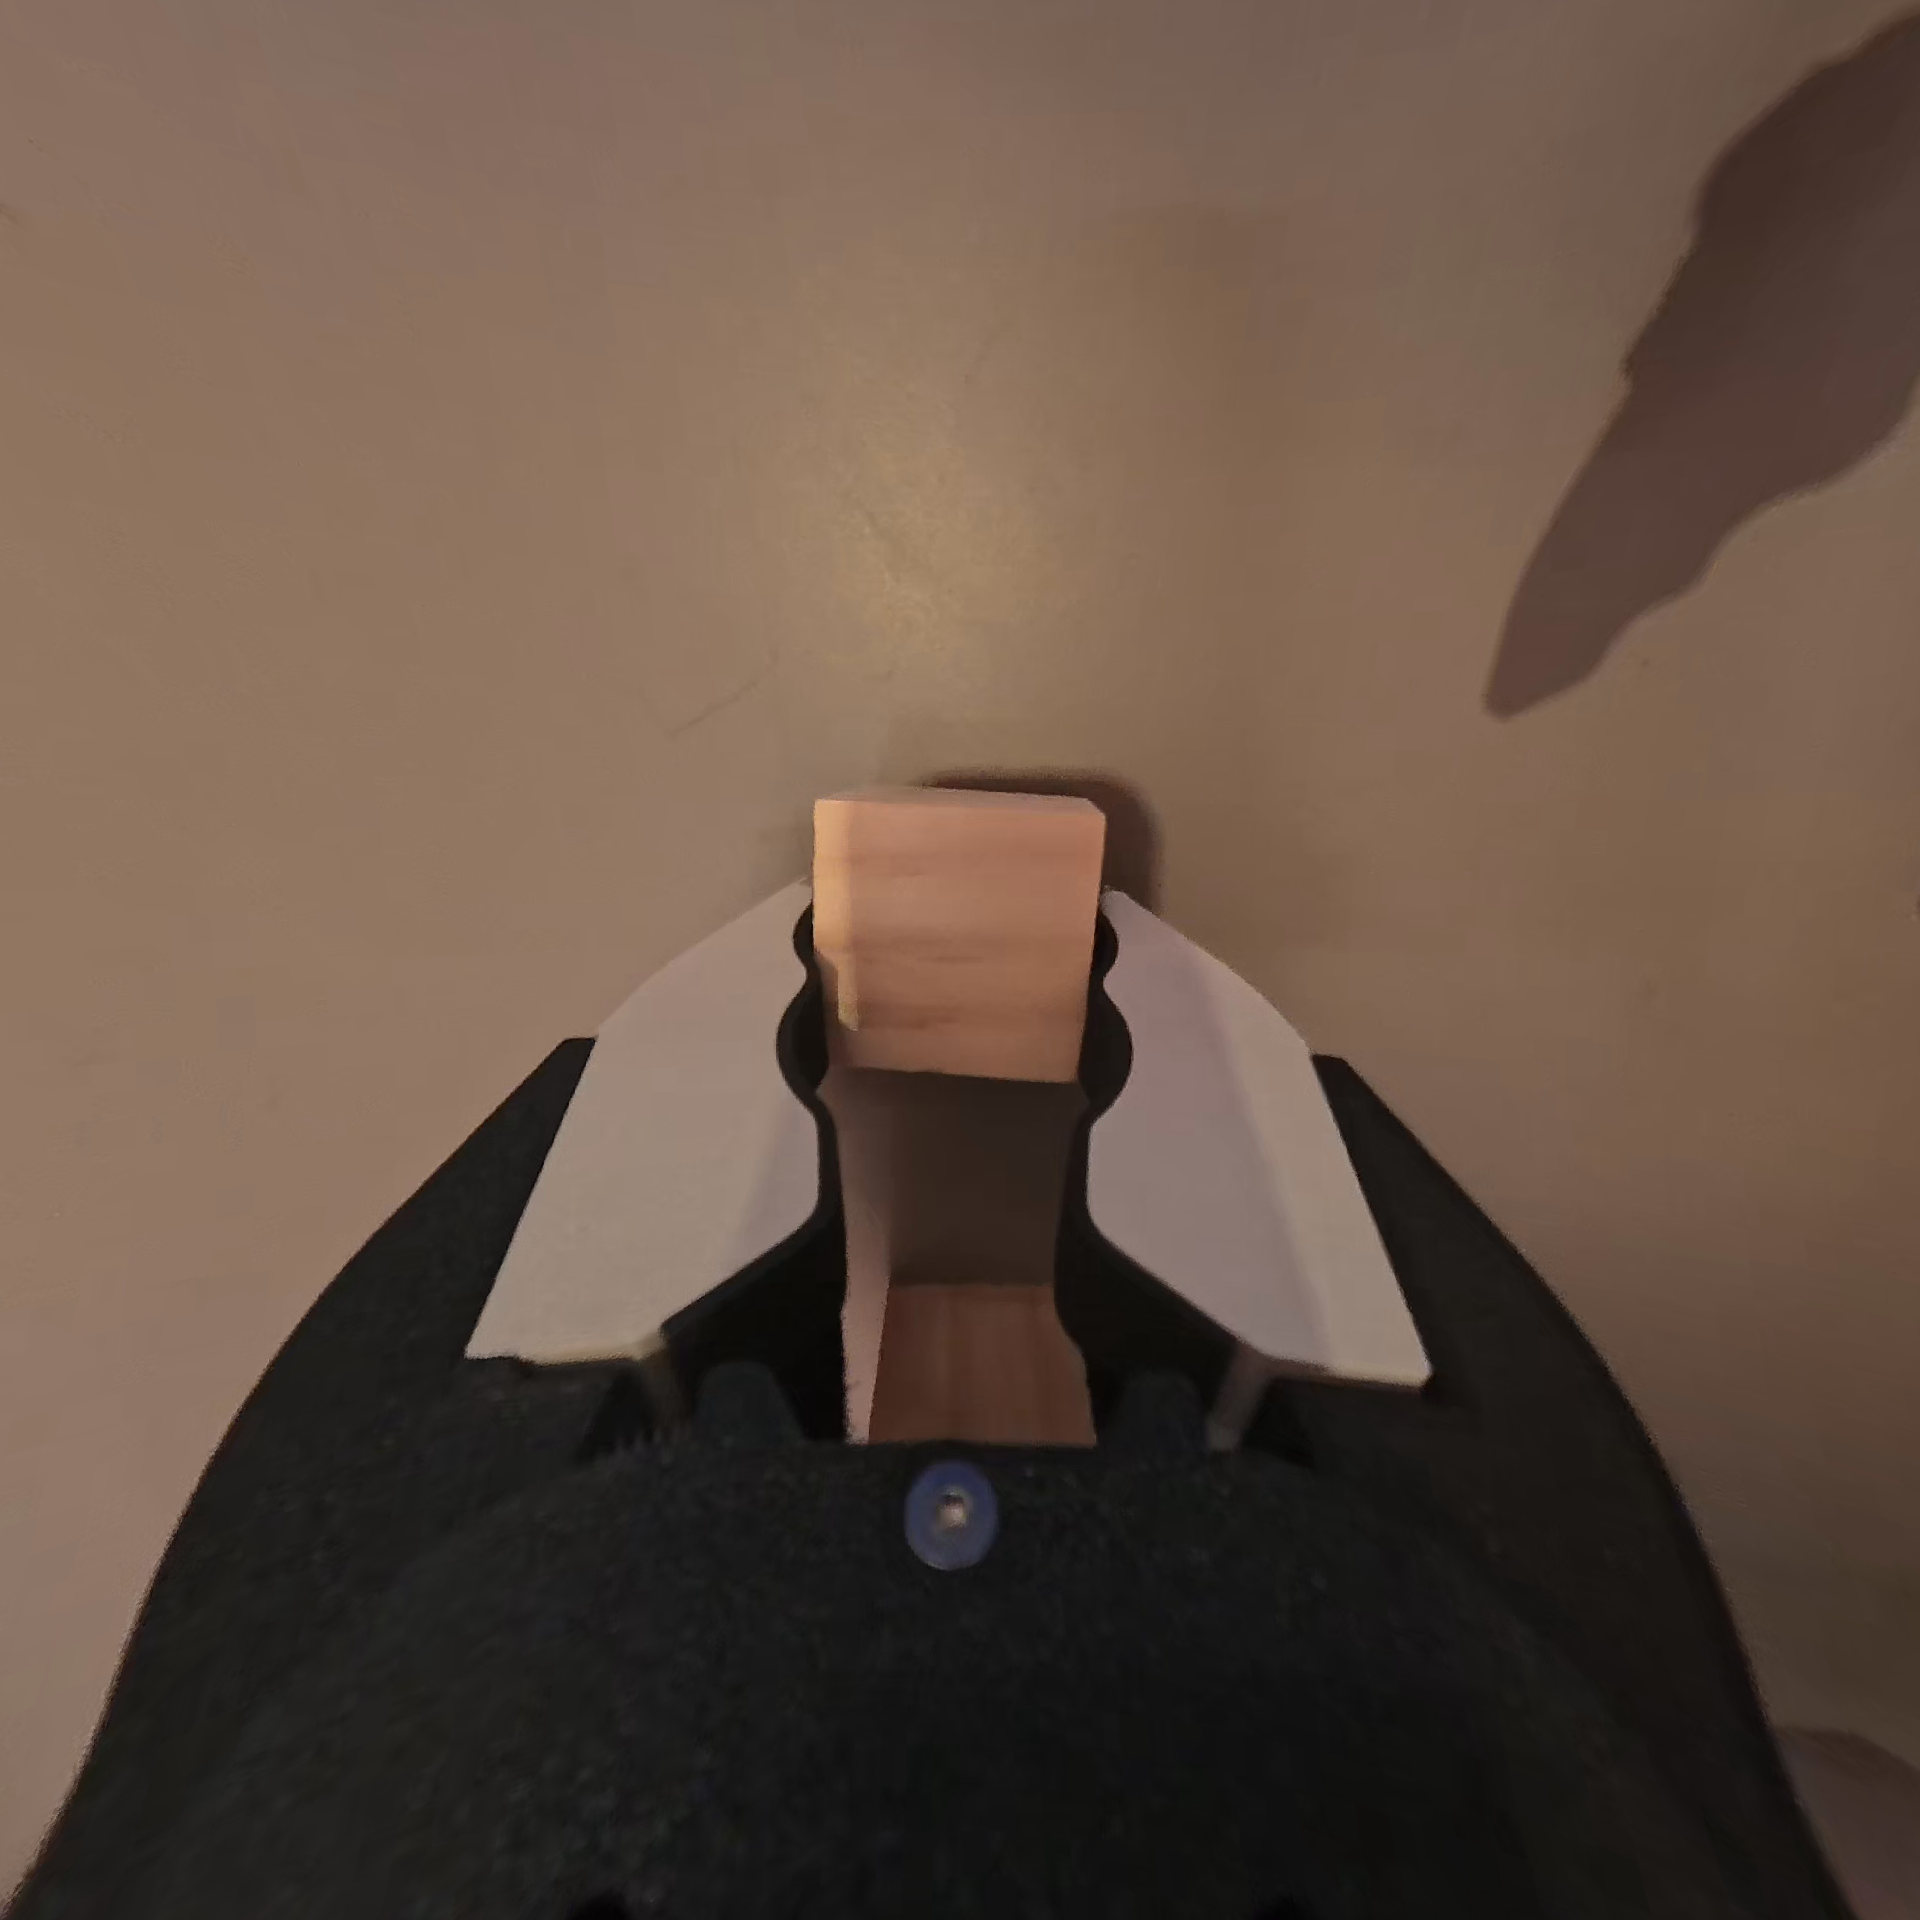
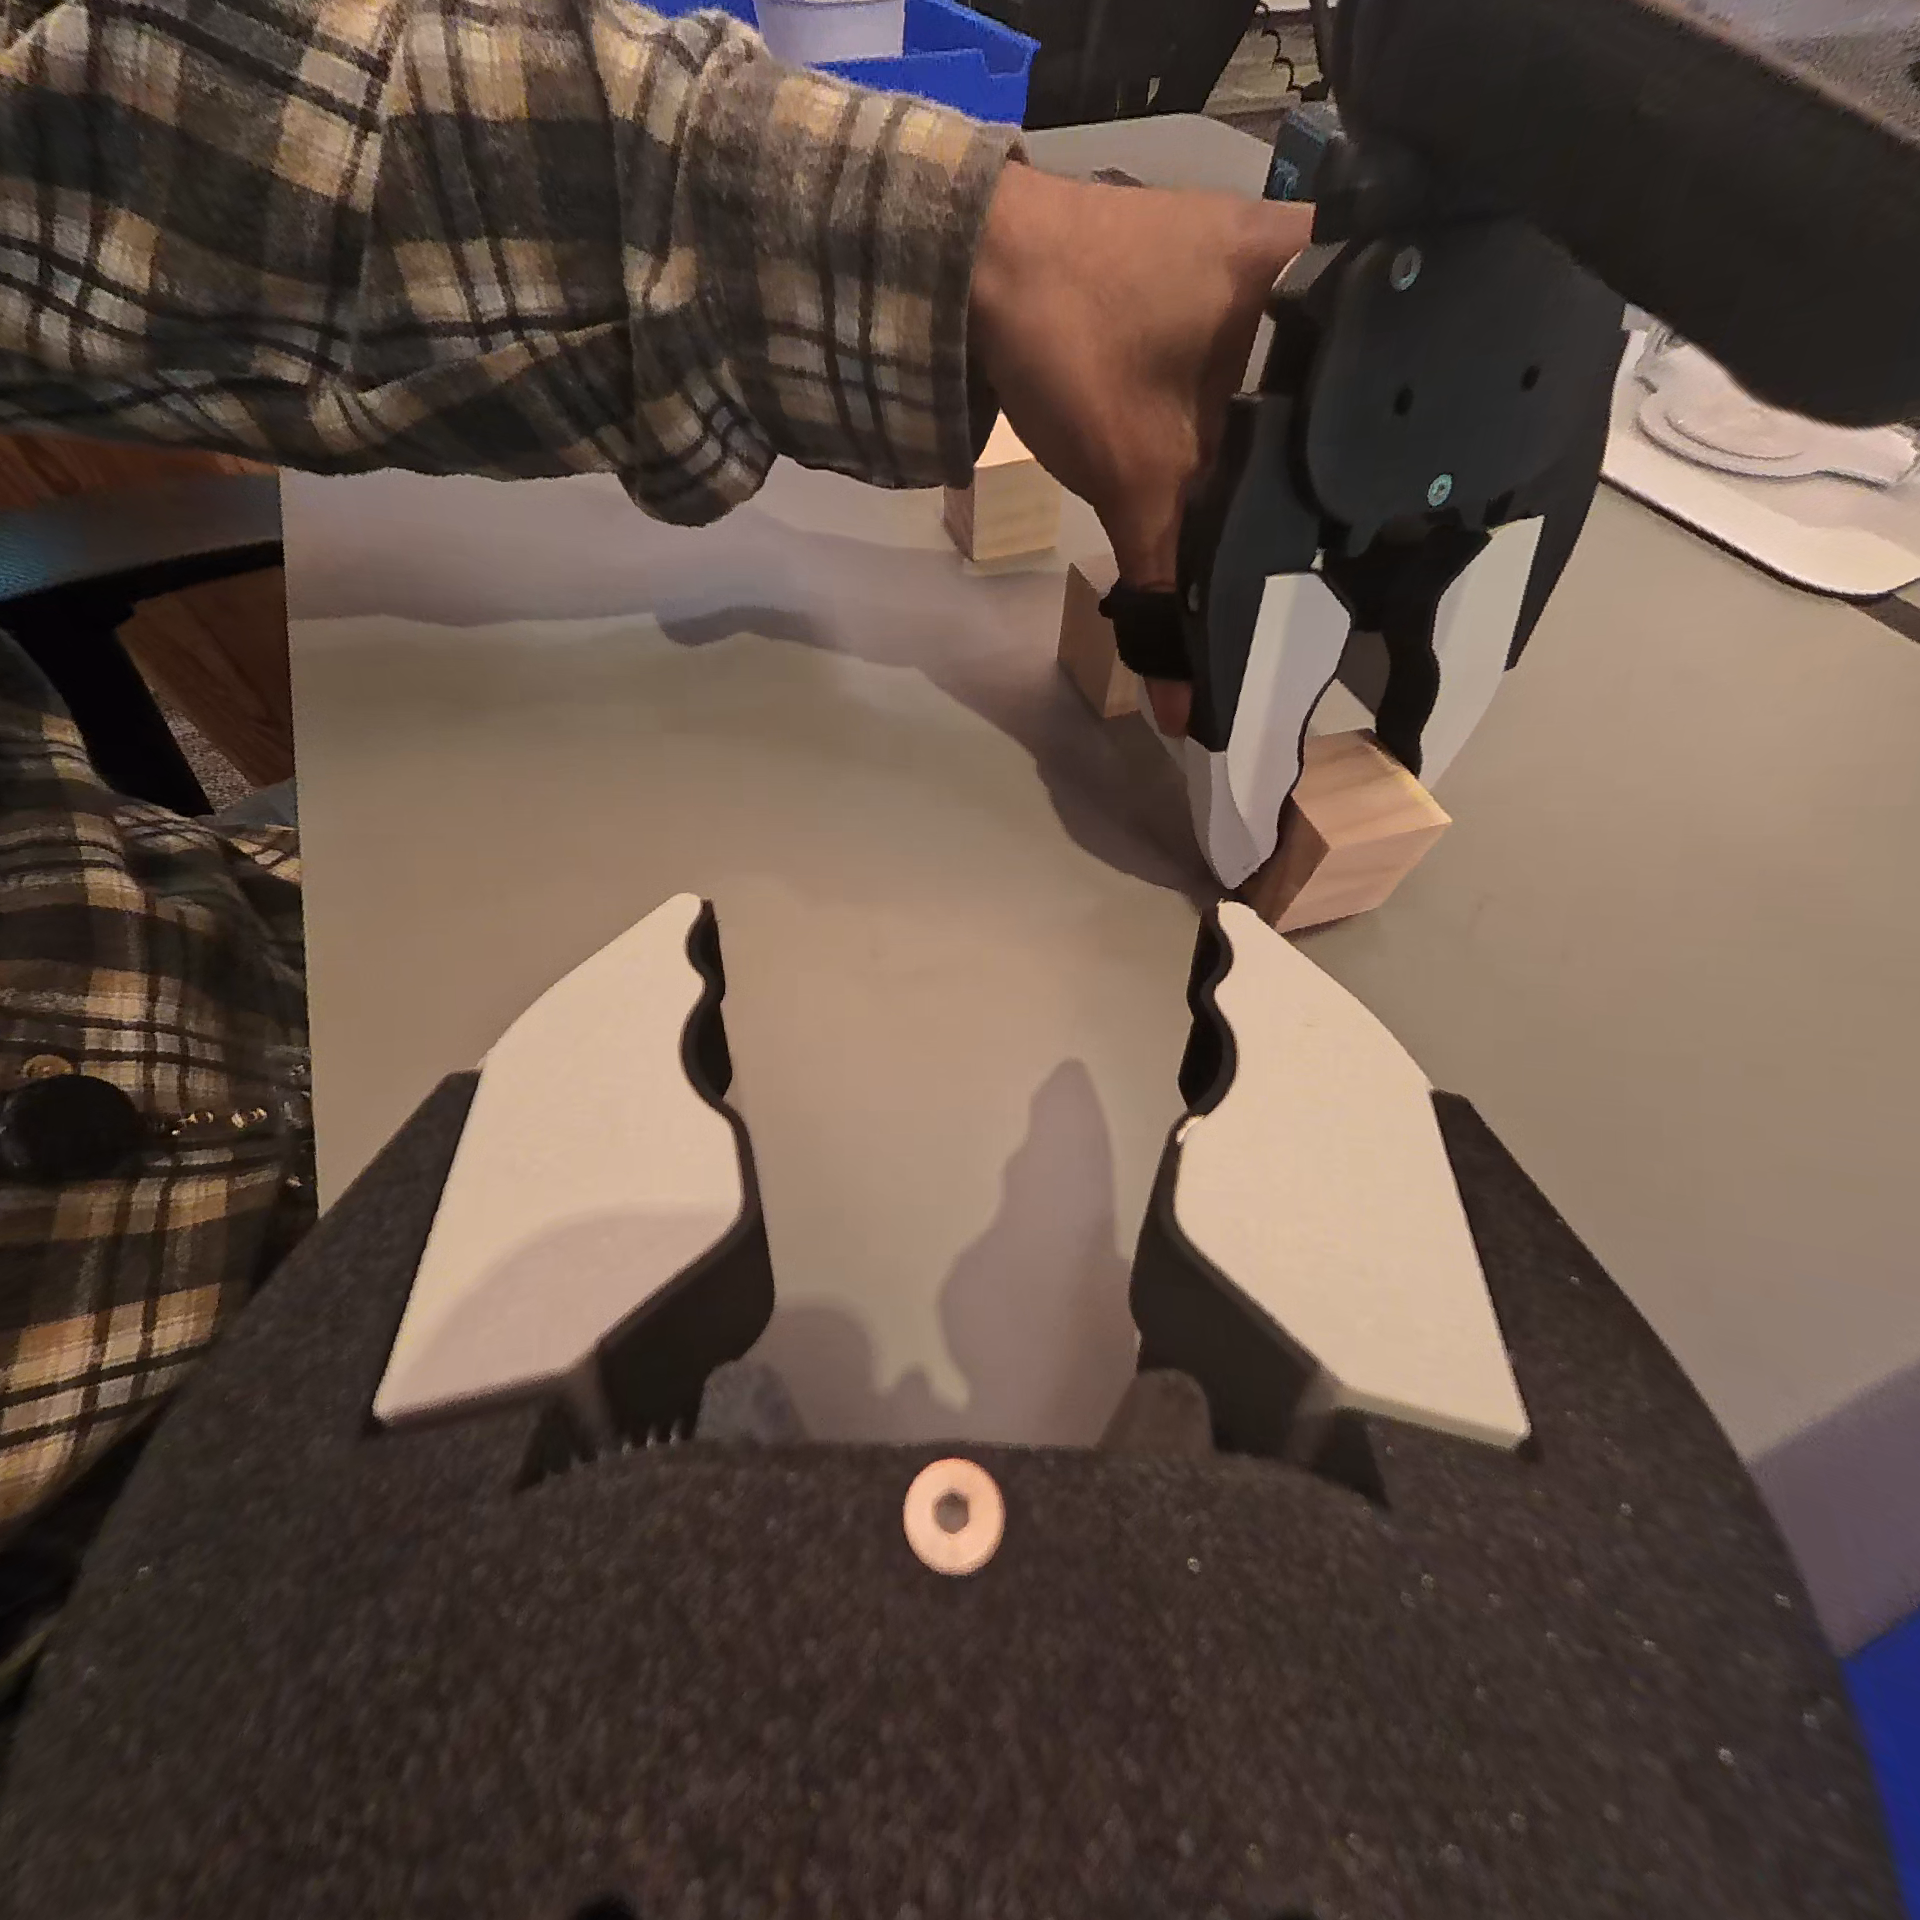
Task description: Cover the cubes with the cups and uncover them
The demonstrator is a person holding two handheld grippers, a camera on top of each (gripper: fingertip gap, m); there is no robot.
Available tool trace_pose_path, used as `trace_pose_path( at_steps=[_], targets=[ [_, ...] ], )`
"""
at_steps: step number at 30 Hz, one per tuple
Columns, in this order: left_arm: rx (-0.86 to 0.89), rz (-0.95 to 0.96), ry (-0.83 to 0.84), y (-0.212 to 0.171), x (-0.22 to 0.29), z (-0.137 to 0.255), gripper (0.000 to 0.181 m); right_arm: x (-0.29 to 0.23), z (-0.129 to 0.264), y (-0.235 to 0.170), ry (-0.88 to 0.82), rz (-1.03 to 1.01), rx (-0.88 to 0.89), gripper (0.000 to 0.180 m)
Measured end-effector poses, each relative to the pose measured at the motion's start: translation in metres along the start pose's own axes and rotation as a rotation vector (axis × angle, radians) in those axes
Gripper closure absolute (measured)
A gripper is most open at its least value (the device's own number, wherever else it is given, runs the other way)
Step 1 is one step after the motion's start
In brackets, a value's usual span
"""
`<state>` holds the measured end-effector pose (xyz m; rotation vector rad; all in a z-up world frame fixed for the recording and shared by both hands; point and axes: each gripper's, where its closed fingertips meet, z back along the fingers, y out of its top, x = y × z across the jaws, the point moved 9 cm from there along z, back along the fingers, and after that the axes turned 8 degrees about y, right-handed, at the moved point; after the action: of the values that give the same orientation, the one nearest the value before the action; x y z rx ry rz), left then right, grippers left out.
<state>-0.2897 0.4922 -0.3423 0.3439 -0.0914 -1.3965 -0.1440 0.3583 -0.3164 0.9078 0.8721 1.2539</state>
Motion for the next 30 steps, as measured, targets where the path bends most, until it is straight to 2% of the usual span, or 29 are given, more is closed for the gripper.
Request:
trace_pose_path(
  at_steps=[10,16,19,23,30],
  targets=[
    [-0.032,0.007,0.012,0.002,0.0,-0.001,0.134,-0.001,-0.001,0.001,0.002,0.0,0.003,0.094],
    [0.006,0.072,0.074,0.002,-0.006,0.01,0.089,-0.004,0.0,0.009,-0.004,0.019,0.013,0.092],
    [0.086,0.118,0.12,-0.002,-0.011,0.04,0.085,-0.006,0.0,0.014,-0.006,0.032,0.022,0.092],
    [0.195,0.185,0.195,-0.022,-0.013,0.1,0.084,-0.008,-0.004,0.02,-0.001,0.048,0.022,0.092],
    [0.205,0.251,0.339,-0.107,-0.006,0.194,0.094,-0.012,-0.018,0.025,0.023,0.062,0.03,0.093]
  ],
)
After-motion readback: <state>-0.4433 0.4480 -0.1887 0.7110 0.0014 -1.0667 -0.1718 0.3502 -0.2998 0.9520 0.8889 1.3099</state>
